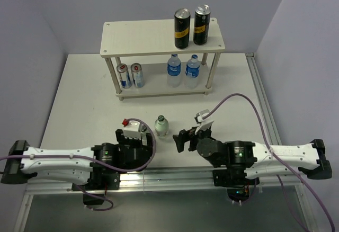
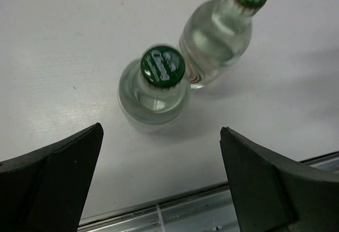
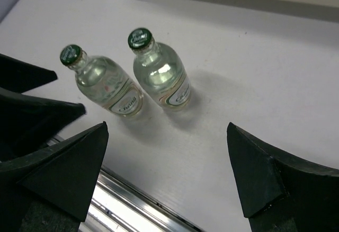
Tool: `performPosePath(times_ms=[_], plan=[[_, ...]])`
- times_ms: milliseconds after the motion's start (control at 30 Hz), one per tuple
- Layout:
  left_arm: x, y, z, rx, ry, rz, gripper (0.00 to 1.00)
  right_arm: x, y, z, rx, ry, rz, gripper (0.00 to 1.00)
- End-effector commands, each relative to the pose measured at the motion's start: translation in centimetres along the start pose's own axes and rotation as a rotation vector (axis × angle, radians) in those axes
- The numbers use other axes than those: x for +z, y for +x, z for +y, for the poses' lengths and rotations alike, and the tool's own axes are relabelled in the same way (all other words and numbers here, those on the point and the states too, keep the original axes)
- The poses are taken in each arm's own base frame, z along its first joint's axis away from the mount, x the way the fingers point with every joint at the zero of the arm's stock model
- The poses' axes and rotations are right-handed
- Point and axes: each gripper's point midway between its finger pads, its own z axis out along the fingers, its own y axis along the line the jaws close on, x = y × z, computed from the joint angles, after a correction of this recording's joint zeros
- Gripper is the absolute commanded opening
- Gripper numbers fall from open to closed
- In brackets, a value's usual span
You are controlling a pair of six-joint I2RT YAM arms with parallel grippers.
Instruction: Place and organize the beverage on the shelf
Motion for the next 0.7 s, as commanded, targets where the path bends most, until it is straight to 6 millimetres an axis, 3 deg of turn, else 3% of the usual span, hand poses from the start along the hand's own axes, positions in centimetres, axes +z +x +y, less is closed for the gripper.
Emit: performPosePath(times_ms=[0,67,233,267,433,667], plan=[[1.8,2.8,-1.7,-0.078,0.02,0.01,0.99,1.2,2.0,1.2,0.06,0.002,0.036,1.0],[3.1,4.5,-1.6,-0.043,-0.016,0.005,0.99,1.7,3.1,1.5,0.064,-0.007,0.047,1.0],[5.9,5.6,-1.6,-0.052,-0.091,-0.034,0.99,3.1,5.7,1.4,0.054,-0.013,0.081,1.0],[6.5,5.9,-1.2,-0.031,-0.118,-0.041,0.99,3.6,5.5,1.4,0.073,-0.014,0.066,1.0],[8.1,5.1,0.7,-0.026,-0.223,-0.138,0.99,5.6,7.1,1.4,0.069,-0.012,0.08,1.0],[9.8,4.3,3.2,-0.082,-0.28,-0.177,0.98,8.9,7.7,2.2,0.069,-0.002,0.044,1.0]])
